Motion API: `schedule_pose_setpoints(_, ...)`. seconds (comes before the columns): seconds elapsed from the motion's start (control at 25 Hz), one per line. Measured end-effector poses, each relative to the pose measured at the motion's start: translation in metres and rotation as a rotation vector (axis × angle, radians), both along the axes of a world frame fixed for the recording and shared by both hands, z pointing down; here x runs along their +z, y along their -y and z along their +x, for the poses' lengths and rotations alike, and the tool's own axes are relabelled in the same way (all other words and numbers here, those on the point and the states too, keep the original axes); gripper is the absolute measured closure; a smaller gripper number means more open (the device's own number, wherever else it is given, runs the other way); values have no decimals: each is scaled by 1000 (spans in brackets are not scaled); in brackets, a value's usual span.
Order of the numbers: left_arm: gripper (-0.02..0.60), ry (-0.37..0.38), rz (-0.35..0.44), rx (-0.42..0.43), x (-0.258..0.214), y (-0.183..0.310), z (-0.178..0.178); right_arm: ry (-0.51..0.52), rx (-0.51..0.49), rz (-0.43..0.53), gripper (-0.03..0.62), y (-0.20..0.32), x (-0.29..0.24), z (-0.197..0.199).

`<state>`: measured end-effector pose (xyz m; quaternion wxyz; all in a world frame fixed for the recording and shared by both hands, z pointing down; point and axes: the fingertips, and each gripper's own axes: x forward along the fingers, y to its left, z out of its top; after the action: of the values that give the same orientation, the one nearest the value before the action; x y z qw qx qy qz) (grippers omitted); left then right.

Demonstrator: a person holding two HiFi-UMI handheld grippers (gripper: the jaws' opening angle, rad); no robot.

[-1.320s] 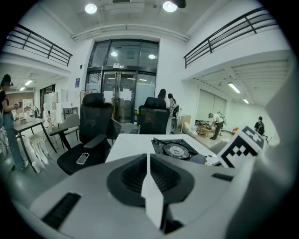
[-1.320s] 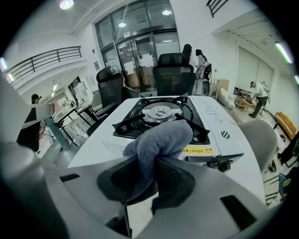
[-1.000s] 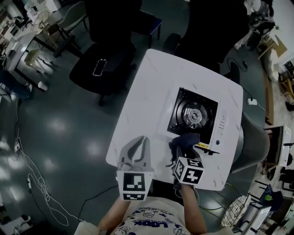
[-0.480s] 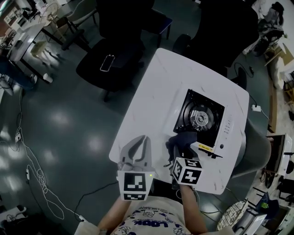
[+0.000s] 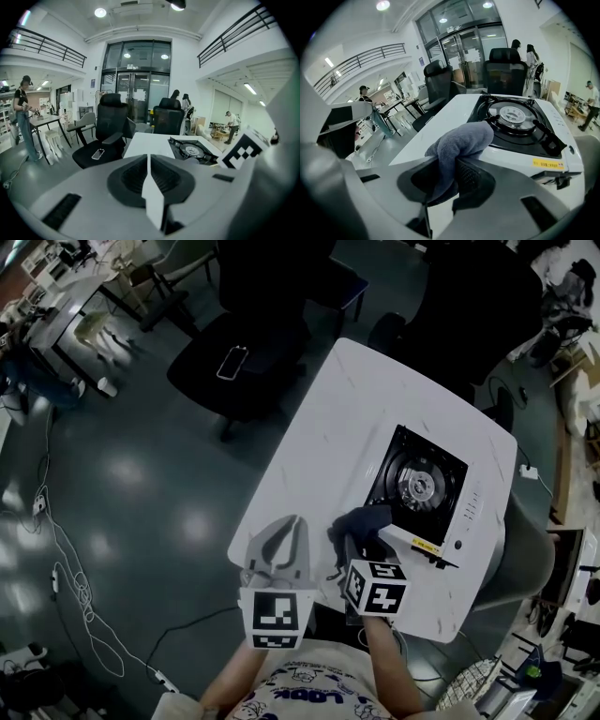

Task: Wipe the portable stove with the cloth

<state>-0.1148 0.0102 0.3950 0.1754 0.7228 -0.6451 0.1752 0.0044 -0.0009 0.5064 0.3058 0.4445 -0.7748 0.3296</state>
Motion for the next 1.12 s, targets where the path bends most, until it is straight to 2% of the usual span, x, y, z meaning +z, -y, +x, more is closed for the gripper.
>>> schedule_pose_setpoints(0.44,551,3,-3,-48,1,-5,-10,43,-94,4,497,4,-8,-33)
schedule_pose_setpoints(1.12,551,1,-9,-84,5,-10,-18,77,-132,19,497,4,-19,-48)
